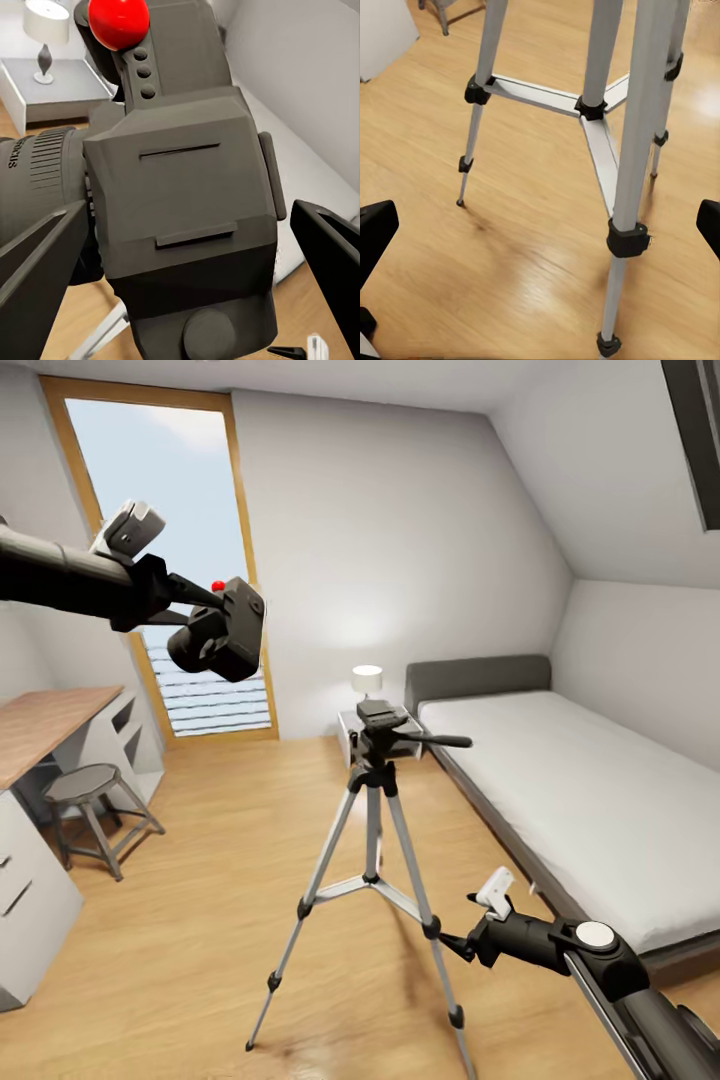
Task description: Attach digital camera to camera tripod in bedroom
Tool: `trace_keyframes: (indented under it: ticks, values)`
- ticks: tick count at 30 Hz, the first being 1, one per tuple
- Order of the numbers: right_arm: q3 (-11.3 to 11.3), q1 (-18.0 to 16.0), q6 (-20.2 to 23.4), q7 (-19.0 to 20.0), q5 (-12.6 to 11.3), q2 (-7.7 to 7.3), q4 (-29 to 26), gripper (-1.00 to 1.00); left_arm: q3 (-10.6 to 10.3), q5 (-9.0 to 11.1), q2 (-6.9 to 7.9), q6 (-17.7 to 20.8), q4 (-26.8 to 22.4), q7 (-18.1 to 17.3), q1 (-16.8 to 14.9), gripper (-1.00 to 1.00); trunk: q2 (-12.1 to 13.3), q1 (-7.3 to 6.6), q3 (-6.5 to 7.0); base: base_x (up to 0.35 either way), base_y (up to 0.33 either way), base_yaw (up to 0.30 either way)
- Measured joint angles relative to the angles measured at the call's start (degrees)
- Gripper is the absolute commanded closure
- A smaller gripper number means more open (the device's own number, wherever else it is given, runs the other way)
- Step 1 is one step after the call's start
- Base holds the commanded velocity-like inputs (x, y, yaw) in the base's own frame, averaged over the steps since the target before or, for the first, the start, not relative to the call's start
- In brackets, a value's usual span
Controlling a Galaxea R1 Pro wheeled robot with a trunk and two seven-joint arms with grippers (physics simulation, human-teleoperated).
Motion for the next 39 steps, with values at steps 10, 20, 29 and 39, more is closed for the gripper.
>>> trace_keyframes:
  ticks: [10, 20, 29, 39]
  values:
    - [0.1, 0.02, 0.01, 0.0, 0.6, -0.04, 0.01, -1.0, 0.11, 0.02, 0.12, -0.07, 0.0, 0.0, 0.55, 1.0, 0.0, 0.0, 0.0, 0.001, -0.206, 0.289]
    - [0.07, 0.02, 0.01, 0.04, 0.93, 0.0, 0.01, -1.0, 0.42, 0.03, 0.21, -0.11, 0.04, -0.07, 1.13, 1.0, -0.01, 0.0, 0.0, 0.0, -0.025, 0.289]
    - [-0.06, 0.02, 0.23, 0.12, 0.94, 0.14, 0.0, -1.0, 0.22, 0.04, 0.15, -0.11, 0.14, 0.0, 1.19, 1.0, -0.01, -0.02, 0.0, 0.14, -0.133, 0.119]
    - [-0.31, 0.03, 0.28, 0.13, 0.91, 0.2, -0.27, -1.0, 0.21, 0.03, 0.08, -0.11, 0.1, 0.01, 1.16, 1.0, 0.0, 0.0, 0.0, 0.096, -0.135, 0.011]
